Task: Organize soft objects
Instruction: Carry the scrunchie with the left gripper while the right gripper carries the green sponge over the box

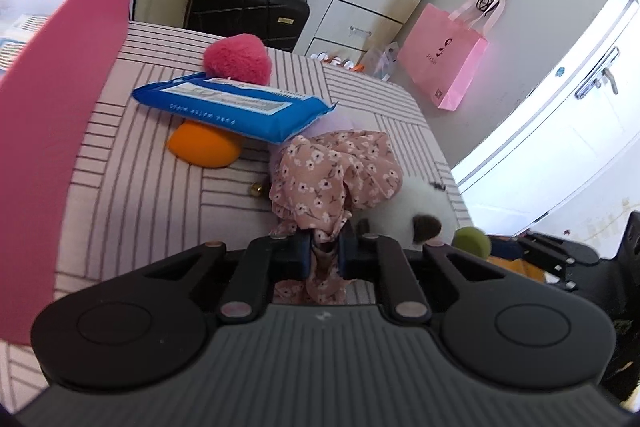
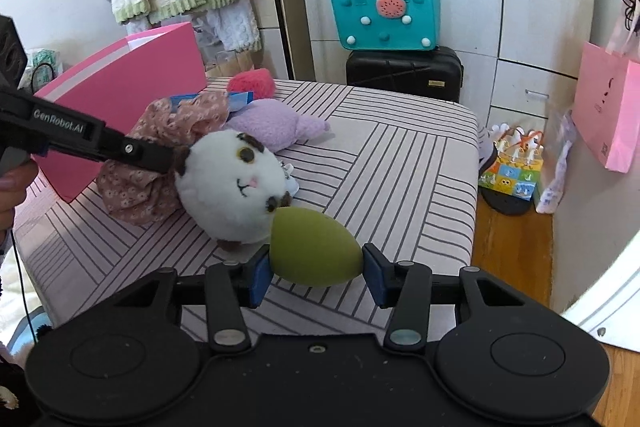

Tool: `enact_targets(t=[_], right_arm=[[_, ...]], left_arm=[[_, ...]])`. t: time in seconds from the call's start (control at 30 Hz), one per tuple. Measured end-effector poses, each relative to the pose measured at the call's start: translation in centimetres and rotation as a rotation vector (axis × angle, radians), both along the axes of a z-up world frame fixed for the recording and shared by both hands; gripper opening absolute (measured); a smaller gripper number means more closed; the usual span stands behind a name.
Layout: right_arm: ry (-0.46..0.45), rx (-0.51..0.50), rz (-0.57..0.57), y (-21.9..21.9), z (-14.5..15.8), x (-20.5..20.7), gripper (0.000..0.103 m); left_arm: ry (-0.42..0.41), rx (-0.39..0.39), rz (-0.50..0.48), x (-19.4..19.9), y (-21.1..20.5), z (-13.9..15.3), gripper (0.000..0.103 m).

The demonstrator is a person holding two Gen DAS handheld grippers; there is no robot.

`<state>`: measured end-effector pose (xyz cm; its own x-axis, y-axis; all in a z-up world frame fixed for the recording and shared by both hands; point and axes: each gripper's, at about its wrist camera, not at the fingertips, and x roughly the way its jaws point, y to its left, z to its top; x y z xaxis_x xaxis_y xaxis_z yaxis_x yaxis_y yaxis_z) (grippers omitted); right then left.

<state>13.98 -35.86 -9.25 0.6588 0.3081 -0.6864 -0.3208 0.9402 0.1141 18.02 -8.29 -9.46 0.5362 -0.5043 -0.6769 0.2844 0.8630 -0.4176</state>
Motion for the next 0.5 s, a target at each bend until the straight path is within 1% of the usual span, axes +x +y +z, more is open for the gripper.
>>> enact_targets(t=[0.2,0.27,0.33,0.5], right_arm=[[0.007,-0.007,-0.01,0.5,1.1,-1.4,0.053],[0.007,-0.008,-0.009,0.8,1.5,-2.0,0.053],[0.01,0.0,-0.002,1.0,1.9,-2.4,0.053],[0.02,0.02,0.036,2.1,3.1,-3.5,0.053]], left_arm=[[-0.023,0.043,0.018,-1.8,0.9,1.0,0.009],[-0.024,0.074,0.008,-2.3,1.1,1.4,0.009],[-0.015,0.114,-0.01,-2.7,1.2,1.8,0.009],[0.042,0.155,-0.088,-3.5,1.7,2.5,0.009]])
